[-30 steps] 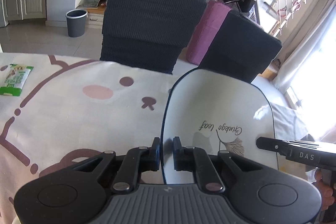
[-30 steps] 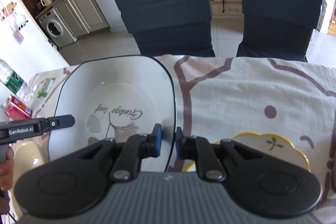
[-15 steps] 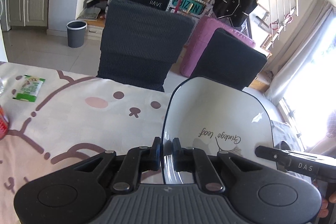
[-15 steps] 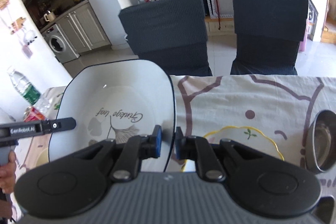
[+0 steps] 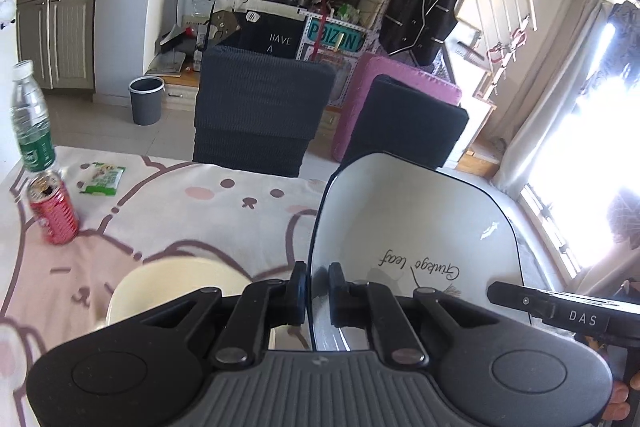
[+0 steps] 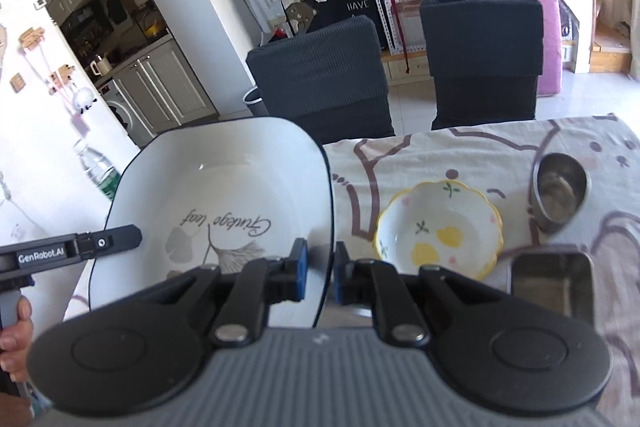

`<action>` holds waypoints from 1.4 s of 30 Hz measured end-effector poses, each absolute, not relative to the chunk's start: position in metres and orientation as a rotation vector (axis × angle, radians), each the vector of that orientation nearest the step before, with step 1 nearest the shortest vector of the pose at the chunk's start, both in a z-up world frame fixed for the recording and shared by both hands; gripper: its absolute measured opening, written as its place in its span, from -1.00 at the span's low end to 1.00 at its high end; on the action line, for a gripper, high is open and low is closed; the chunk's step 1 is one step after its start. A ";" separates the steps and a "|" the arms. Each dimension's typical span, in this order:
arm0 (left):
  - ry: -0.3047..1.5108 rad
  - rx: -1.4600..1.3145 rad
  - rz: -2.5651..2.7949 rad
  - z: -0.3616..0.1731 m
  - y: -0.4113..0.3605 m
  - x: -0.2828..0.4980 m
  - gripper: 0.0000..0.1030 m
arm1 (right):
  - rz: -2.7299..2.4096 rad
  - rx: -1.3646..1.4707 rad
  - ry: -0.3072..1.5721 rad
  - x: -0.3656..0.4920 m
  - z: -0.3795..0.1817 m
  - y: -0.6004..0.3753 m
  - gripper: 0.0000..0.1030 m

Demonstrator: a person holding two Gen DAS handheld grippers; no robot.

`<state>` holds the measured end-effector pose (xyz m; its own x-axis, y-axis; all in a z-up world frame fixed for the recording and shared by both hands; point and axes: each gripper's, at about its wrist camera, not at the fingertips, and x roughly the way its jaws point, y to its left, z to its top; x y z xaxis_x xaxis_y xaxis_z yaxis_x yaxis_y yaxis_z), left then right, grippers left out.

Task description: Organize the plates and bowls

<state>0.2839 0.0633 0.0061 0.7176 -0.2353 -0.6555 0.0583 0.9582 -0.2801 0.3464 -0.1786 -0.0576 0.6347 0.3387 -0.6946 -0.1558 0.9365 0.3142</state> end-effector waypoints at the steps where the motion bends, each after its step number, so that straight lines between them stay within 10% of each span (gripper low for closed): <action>1: 0.753 -0.256 -0.167 0.009 0.064 0.275 -0.79 | 0.284 0.228 0.831 0.337 -0.054 -0.178 -0.70; 42: 1.129 -0.304 -0.111 -0.126 0.085 0.184 -0.79 | 0.290 0.182 1.248 0.245 -0.172 -0.151 -0.70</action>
<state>0.1845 0.0850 -0.1255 0.4271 -0.2396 -0.8719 -0.0657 0.9535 -0.2943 0.2451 -0.1506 -0.1718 0.2874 0.3139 -0.9049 -0.1166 0.9492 0.2922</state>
